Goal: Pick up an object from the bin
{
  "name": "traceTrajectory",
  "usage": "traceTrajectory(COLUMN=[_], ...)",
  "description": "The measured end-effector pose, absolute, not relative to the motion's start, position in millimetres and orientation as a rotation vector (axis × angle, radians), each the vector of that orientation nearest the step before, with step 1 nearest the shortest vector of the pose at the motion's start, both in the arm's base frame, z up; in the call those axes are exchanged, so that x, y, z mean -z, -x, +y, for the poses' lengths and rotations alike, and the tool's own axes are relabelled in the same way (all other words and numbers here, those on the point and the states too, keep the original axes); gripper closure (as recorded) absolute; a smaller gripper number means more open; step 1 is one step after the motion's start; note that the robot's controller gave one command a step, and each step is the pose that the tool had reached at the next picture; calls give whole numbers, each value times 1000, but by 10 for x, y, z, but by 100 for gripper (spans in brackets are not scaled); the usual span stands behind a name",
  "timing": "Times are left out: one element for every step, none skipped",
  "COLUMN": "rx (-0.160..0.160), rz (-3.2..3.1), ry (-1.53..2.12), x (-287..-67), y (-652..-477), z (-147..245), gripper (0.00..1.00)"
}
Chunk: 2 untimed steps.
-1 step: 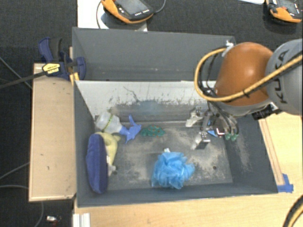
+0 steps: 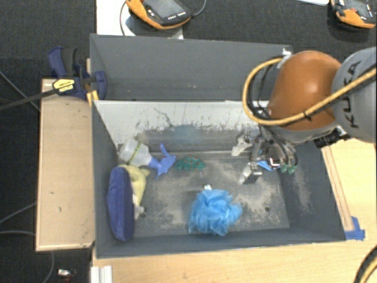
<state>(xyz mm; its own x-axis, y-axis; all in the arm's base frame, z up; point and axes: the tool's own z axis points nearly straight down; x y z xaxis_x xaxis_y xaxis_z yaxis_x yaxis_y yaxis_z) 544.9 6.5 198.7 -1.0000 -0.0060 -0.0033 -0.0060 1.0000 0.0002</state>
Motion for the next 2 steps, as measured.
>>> traceTrajectory(rx=[-3,1], rz=[3121,3105], ry=[-248,-488], x=[-1747,-1406], y=[-5494,-5447], z=[25,114], gripper=[0,0])
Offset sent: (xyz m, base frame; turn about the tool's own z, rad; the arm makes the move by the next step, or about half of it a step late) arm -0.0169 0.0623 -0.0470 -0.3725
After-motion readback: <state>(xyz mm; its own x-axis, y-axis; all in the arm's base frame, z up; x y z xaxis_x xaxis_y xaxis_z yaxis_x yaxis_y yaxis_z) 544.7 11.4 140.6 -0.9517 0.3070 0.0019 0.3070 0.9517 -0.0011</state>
